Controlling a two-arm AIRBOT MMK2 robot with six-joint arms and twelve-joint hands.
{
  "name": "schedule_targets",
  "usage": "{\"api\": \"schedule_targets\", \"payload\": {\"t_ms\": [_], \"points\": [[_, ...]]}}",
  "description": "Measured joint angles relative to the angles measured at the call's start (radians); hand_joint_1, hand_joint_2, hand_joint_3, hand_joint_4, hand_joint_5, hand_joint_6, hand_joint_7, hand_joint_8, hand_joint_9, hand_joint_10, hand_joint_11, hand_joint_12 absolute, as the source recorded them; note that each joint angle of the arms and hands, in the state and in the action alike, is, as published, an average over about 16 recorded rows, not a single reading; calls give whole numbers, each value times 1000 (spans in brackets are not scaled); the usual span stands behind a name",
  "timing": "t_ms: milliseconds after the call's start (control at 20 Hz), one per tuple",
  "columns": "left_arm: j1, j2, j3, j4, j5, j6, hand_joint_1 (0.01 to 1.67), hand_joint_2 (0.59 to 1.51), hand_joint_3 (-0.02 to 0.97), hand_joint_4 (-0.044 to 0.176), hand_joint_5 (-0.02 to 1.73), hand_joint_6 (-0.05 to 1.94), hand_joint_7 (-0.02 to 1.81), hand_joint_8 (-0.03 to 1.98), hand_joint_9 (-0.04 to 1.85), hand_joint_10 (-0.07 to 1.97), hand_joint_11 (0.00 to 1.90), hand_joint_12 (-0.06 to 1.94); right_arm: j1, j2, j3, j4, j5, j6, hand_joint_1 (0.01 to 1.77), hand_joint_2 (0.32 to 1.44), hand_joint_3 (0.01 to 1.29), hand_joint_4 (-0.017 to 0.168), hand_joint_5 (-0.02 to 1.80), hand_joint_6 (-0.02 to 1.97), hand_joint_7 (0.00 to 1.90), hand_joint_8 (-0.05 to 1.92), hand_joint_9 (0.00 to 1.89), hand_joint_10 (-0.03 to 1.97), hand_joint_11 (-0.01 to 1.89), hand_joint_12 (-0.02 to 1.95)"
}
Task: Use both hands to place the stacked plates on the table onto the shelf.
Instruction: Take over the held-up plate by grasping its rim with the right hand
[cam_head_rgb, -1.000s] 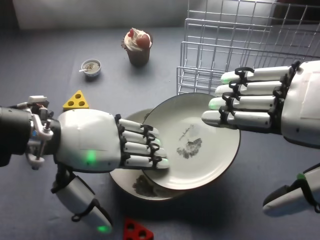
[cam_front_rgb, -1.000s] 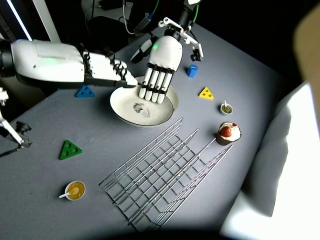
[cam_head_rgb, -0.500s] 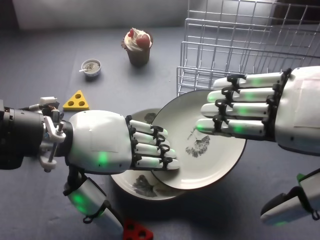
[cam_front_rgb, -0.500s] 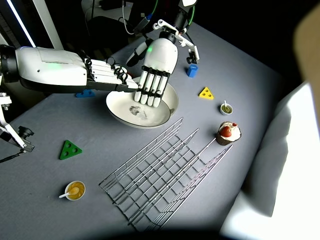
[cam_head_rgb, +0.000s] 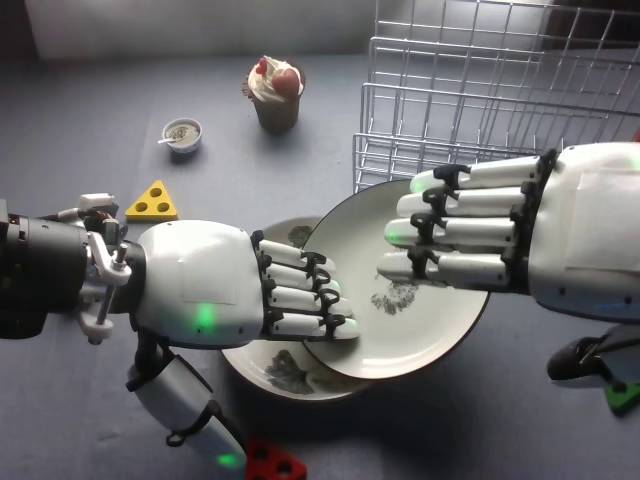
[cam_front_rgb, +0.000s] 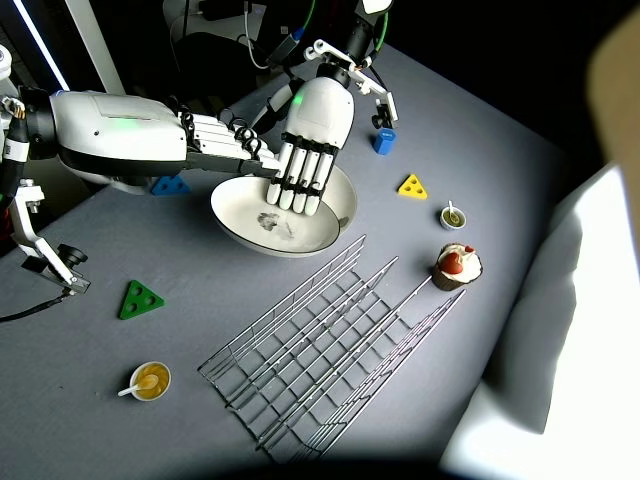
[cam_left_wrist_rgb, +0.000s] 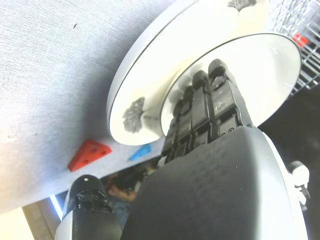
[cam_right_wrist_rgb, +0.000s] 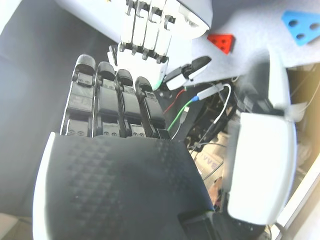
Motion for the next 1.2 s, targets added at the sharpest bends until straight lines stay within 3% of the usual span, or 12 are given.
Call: {"api": "schedule_targets", "payload": {"t_ms": [350, 1200], "points": [[0, 0, 4, 2, -3, 0, 14, 956, 8, -8, 49, -28, 93, -12, 137, 6, 124, 23, -14, -38, 12, 37, -22, -73, 1019, 901, 13, 6, 124, 23, 78, 20, 105, 19, 144, 19], [2, -3, 15, 2, -12, 0, 14, 959, 9, -8, 51, -28, 96, -13, 140, 6, 140, 24, -24, -196, 149, 121, -63, -131, 1144, 866, 14, 6, 239, 23, 184, 20, 192, 19, 208, 52]]}}
